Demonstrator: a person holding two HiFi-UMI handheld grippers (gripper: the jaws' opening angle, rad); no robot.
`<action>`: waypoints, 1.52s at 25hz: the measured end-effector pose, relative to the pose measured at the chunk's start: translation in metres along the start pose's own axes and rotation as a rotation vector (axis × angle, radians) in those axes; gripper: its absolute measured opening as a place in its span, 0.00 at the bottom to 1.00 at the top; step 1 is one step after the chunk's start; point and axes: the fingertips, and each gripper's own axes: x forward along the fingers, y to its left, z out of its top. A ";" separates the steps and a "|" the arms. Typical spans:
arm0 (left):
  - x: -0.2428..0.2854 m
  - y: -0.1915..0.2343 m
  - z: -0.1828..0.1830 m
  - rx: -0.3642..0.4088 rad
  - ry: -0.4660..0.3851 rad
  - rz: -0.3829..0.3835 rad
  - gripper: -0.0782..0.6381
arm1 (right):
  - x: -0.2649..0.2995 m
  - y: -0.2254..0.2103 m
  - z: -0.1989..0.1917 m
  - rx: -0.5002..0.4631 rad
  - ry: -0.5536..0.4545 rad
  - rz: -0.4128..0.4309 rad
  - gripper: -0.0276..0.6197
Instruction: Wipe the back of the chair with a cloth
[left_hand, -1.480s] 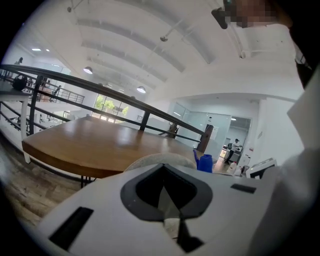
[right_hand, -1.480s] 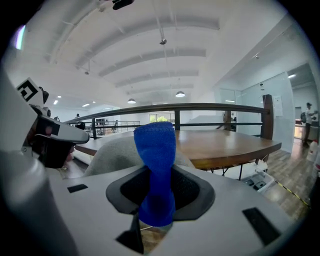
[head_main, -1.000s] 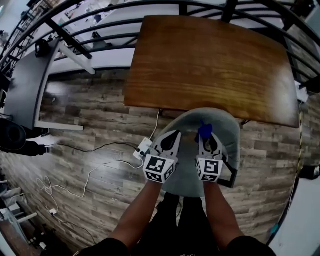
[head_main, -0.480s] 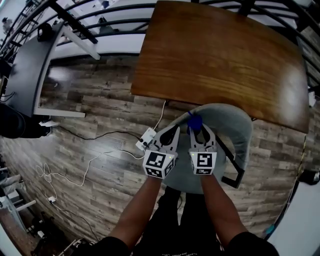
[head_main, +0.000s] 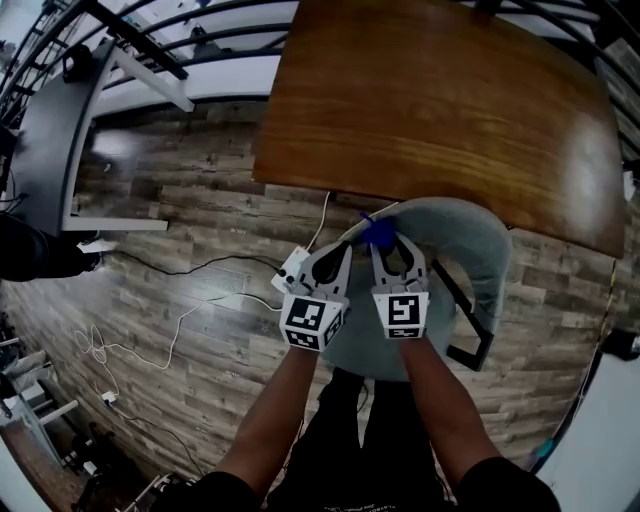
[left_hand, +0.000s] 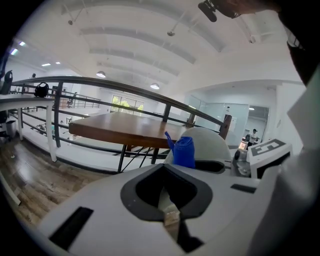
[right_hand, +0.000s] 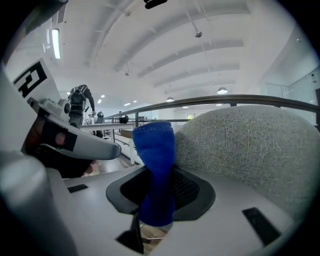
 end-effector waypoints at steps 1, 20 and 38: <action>0.001 -0.002 -0.001 0.000 0.002 -0.006 0.11 | -0.001 -0.002 -0.001 0.004 -0.003 0.002 0.22; 0.024 -0.047 -0.021 0.001 0.050 -0.106 0.11 | -0.033 -0.092 -0.028 0.117 -0.006 -0.197 0.22; 0.047 -0.121 -0.025 0.044 0.074 -0.246 0.11 | -0.108 -0.170 -0.062 0.277 0.001 -0.438 0.22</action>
